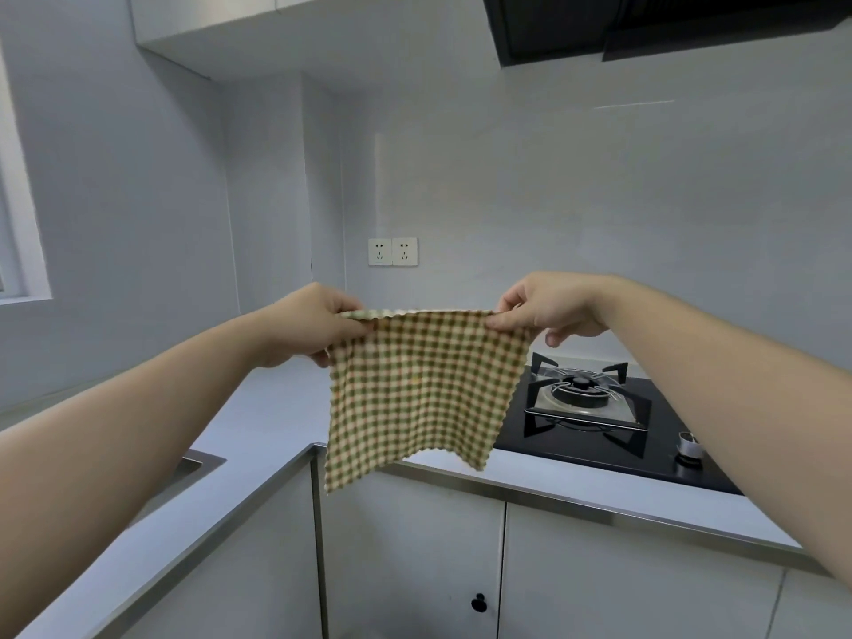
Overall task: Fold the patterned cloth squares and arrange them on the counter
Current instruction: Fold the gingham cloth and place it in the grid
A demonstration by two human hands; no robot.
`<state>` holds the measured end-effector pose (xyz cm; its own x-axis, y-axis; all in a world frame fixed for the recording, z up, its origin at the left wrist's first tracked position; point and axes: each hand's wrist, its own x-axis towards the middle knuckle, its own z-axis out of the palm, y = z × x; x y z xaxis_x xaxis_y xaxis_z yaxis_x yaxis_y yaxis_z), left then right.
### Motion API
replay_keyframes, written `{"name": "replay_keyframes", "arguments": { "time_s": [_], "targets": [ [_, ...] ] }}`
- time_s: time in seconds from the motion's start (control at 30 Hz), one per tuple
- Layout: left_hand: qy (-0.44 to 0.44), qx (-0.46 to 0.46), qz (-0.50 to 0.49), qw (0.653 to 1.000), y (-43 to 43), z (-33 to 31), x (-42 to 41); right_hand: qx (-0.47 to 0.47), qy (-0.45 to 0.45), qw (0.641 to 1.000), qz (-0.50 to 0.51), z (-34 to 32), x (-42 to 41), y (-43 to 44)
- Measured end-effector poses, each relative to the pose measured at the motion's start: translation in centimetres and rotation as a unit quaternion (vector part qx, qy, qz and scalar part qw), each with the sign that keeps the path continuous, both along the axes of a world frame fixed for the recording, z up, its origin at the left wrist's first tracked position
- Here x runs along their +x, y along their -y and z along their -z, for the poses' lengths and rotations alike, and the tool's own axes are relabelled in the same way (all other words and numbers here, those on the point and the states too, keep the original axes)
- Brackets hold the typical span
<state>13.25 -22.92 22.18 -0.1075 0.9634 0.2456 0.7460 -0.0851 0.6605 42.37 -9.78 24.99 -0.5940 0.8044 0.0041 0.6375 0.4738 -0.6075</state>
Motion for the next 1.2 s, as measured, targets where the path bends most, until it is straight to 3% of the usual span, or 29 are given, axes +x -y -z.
{"name": "replay_keyframes", "arguments": {
  "time_s": [0.2,0.43,0.57,0.67,0.77,0.87,0.93,1.03,1.2],
  "targets": [
    [0.173,-0.065,0.039,0.982,0.7,-0.6,-1.2,-0.169,-0.098,0.979,-0.064,-0.7,2.1,0.0],
    [0.206,-0.072,-0.019,0.976,-1.8,2.1,-2.8,-0.195,-0.101,0.975,-0.020,1.2,1.1,-1.1],
    [0.288,-0.074,-0.059,0.953,-4.3,4.4,-2.8,-0.230,-0.172,0.958,0.012,4.3,-1.0,-3.4],
    [0.296,-0.023,-0.072,0.952,-6.5,6.2,-3.1,-0.160,-0.221,0.960,0.066,6.9,-2.8,-6.0],
    [0.173,0.080,-0.098,0.977,-8.0,7.4,-3.7,-0.012,-0.247,0.964,0.097,8.5,-4.1,-7.5],
    [0.159,0.156,-0.099,0.970,-8.4,7.6,-3.9,0.203,-0.200,0.953,0.101,9.0,-4.0,-7.2],
    [0.182,0.173,-0.064,0.966,-8.3,7.9,-4.0,0.272,-0.168,0.944,0.081,9.7,-3.7,-6.4],
    [0.152,0.130,-0.043,0.979,-8.2,9.9,-4.3,0.275,-0.126,0.951,0.068,11.9,-3.3,-6.2],
    [0.060,-0.040,-0.043,0.996,-8.6,15.4,-5.9,0.210,-0.013,0.976,0.050,16.5,-3.1,-6.7]
  ]
}}
